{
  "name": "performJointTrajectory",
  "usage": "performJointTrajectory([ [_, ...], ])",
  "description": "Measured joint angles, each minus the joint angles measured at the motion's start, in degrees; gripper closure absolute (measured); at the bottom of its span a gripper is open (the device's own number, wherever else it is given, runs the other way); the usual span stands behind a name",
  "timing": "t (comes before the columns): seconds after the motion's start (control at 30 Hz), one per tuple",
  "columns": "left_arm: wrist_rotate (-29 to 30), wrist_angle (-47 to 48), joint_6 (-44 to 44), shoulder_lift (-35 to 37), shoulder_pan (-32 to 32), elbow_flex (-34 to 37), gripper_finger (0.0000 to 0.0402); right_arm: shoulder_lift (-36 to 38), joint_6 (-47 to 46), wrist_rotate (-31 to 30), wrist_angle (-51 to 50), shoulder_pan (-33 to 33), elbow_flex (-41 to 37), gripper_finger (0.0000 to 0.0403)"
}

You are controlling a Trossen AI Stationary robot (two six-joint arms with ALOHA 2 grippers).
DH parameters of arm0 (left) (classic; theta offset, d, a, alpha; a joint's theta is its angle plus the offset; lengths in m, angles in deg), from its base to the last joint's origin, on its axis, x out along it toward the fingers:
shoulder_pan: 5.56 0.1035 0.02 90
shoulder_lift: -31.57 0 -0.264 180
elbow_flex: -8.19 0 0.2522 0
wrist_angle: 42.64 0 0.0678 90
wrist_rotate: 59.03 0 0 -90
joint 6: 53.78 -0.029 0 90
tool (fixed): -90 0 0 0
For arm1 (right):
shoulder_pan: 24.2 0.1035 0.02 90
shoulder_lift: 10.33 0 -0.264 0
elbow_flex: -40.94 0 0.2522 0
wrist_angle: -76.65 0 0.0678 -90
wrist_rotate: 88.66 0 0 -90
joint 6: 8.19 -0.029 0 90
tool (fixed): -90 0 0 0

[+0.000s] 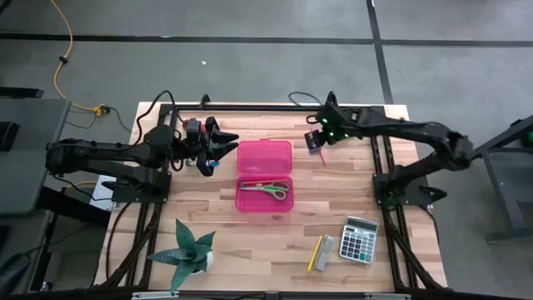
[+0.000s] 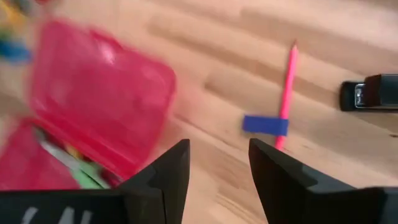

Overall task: Pack school essentials
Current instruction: Put the right blue eraser into the pink supply box

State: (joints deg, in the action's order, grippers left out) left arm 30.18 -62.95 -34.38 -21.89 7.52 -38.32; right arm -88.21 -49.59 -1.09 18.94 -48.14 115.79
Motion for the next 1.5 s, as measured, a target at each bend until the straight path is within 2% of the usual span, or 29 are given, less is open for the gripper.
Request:
performJointTrajectory([
  [0.13, 0.0, -0.02, -0.01, 0.0, 0.0, 0.0, 0.0273, -7.98, 15.5, 4.66, -2.59, -2.56, 3.47, 0.0245],
  [0.4, -0.02, -0.02, 2.59, 0.0, 0.0, 0.0, 0.0273, -20.63, 51.24, 4.24, -11.37, -4.99, 10.5, 0.0245],
  [0.53, -0.02, -0.03, 2.97, 0.0, 0.0, 0.0, 0.0273, -25.32, 69.09, 0.54, -13.47, -4.9, 10.55, 0.0245],
  [0.63, -0.02, -0.04, 2.97, 0.0, 0.0, 0.0, 0.0273, -28.02, 77.86, -3.38, -13.81, -4.83, 9.28, 0.0245],
  [0.7, -0.02, -0.04, 2.97, 0.0, 0.0, 0.0, 0.0273, -29.43, 79.73, -5.36, -12.79, -4.87, 9.13, 0.0245],
  [0.93, 0.15, -0.04, 2.97, 0.0, 0.0, 0.0, 0.0273, -30.14, 81.81, -5.51, -7.07, -5.36, 9.32, 0.0245],
  [1.2, 0.17, -0.04, 2.97, 0.0, 0.0, 0.0, 0.0273, -30.14, 83.91, -0.76, -7.37, -5.34, 9.35, 0.0245],
  [1.5, 0.17, -0.03, 2.97, 0.0, 0.01, 0.0, 0.0273, -33.32, 84.5, -0.74, -6.73, -5.34, 9.42, 0.0245],
])
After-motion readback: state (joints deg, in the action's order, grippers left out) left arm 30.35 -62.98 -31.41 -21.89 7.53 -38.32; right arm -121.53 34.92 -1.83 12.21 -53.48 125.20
